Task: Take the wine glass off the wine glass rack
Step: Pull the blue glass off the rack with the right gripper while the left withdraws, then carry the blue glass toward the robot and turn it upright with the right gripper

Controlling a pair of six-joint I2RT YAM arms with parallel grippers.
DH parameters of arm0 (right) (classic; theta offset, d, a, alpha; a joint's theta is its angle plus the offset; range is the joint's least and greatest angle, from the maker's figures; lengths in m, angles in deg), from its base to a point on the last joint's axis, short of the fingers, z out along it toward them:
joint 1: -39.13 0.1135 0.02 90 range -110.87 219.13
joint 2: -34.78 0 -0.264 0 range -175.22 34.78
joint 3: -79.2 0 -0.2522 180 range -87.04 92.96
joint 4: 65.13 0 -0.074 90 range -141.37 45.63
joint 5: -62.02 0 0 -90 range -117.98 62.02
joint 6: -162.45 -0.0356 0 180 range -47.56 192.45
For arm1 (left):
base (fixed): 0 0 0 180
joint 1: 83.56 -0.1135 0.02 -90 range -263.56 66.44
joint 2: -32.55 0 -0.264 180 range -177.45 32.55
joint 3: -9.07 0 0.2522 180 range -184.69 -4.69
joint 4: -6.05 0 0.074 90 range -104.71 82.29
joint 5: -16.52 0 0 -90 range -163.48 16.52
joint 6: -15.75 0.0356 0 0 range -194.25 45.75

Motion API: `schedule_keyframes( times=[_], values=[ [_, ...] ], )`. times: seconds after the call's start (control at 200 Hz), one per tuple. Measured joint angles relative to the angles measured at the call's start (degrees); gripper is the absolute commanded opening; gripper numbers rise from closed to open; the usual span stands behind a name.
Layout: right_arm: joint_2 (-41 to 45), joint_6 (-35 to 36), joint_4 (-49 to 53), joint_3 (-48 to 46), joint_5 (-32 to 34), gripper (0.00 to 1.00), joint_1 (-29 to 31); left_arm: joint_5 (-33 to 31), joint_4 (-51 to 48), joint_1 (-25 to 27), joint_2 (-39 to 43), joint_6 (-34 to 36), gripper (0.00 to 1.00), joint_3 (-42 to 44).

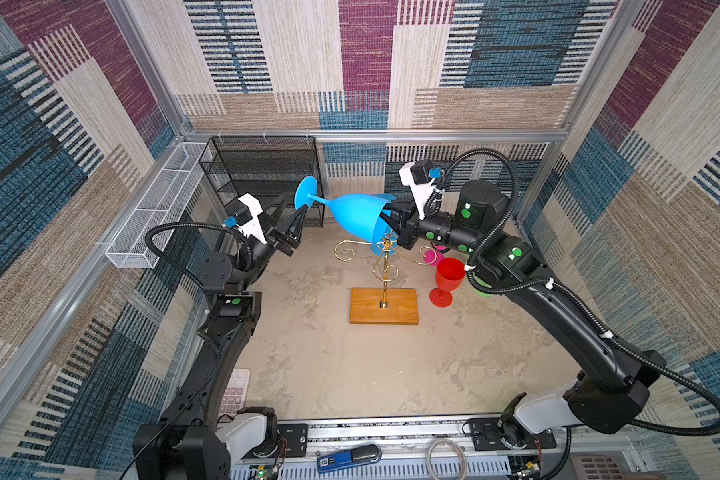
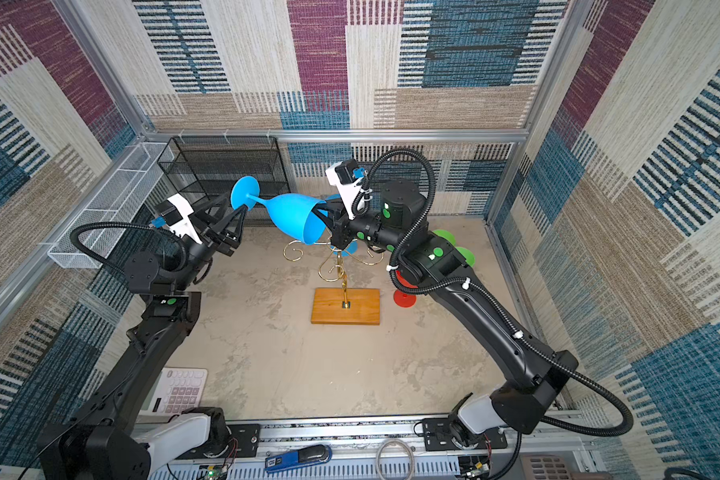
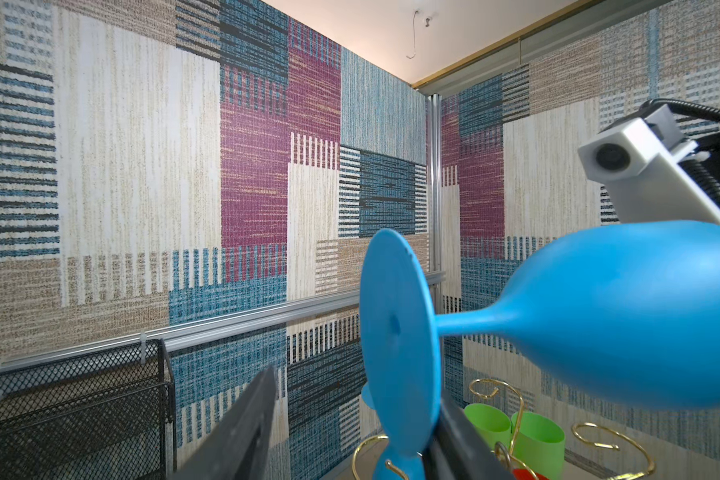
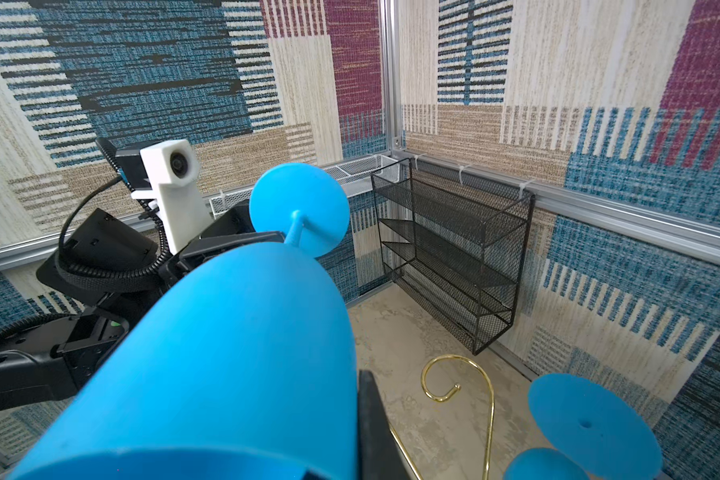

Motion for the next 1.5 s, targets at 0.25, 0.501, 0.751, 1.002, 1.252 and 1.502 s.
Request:
schedule_keyframes(
  times=[0.25,0.501,0.751,1.002,1.252,1.502],
  values=[
    [4.33,-0.04,-0.04,-2.4,2.97,0.0,-0.24,-6.08,-2.62,-1.57,3.96,2.08,0.8,6.1],
    [7.06,0.66,1.07,-4.15,3.91,0.0,-0.11,-9.64,-0.52,-5.16,4.92,0.09,0.8,9.33],
    [6.86,3.87,6.6,-3.72,5.2,0.0,8.04,-12.0,2.05,-12.15,0.37,-8.35,0.8,10.36],
    [5.27,4.48,13.53,-6.64,11.13,0.0,14.78,-11.91,6.62,-14.8,-3.39,-13.66,0.79,10.95],
    [5.35,1.22,23.61,-11.69,12.98,0.0,15.52,-11.78,7.96,-16.57,-4.7,-14.19,0.78,11.34],
    [6.16,-3.13,34.1,-16.72,14.71,0.0,15.85,-11.65,9.25,-17.44,-5.14,-14.19,0.78,12.52]
  ],
)
